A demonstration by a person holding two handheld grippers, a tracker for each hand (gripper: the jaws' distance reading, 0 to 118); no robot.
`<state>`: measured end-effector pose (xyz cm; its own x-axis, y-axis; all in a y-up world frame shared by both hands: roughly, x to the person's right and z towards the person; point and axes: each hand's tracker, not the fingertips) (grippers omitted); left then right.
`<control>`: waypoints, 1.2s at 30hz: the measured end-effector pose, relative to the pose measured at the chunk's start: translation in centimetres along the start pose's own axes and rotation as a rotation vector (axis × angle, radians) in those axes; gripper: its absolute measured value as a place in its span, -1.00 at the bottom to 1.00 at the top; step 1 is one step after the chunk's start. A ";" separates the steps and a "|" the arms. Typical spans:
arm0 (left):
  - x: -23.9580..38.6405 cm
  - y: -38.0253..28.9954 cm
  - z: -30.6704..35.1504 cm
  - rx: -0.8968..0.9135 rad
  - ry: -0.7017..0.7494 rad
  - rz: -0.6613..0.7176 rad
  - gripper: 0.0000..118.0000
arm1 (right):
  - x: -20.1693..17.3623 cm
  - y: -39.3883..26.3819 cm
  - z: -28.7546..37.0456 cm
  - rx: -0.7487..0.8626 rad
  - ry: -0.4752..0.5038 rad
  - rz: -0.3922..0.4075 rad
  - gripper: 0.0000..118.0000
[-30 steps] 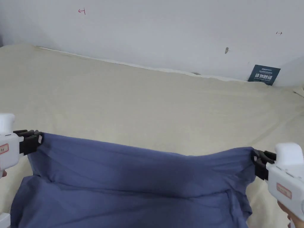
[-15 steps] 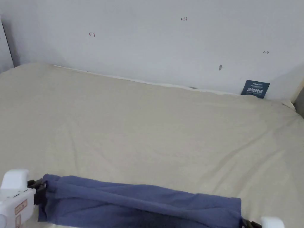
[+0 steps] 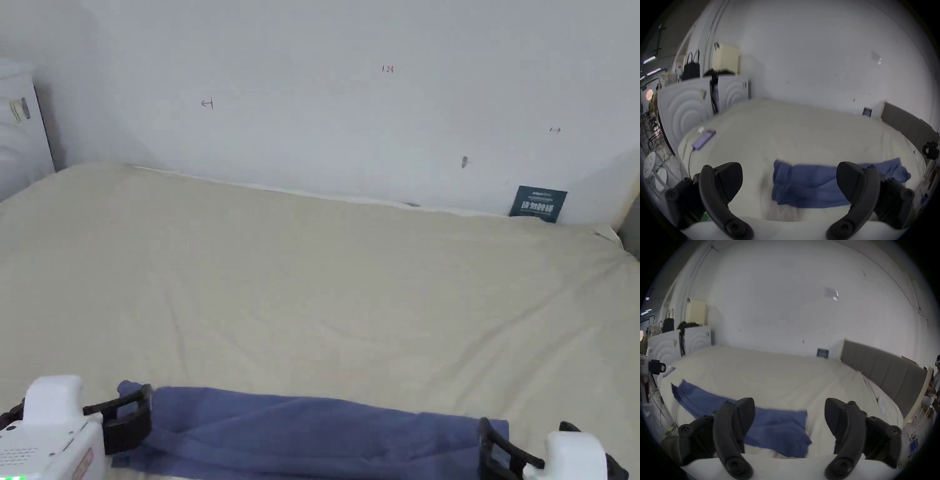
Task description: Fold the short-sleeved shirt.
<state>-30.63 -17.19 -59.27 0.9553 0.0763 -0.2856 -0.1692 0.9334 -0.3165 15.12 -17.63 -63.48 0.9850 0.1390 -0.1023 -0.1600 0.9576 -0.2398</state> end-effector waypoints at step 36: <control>-3.0 -4.3 -10.7 -0.185 0.074 0.003 1.00 | -9.9 0.1 2.1 -0.056 0.134 -0.112 -1.00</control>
<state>-35.40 -25.21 -66.72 0.9355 0.0471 -0.3503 -0.2206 0.8523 -0.4743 5.46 -18.35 -60.48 0.9800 -0.0065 -0.1989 -0.0566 0.9491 -0.3100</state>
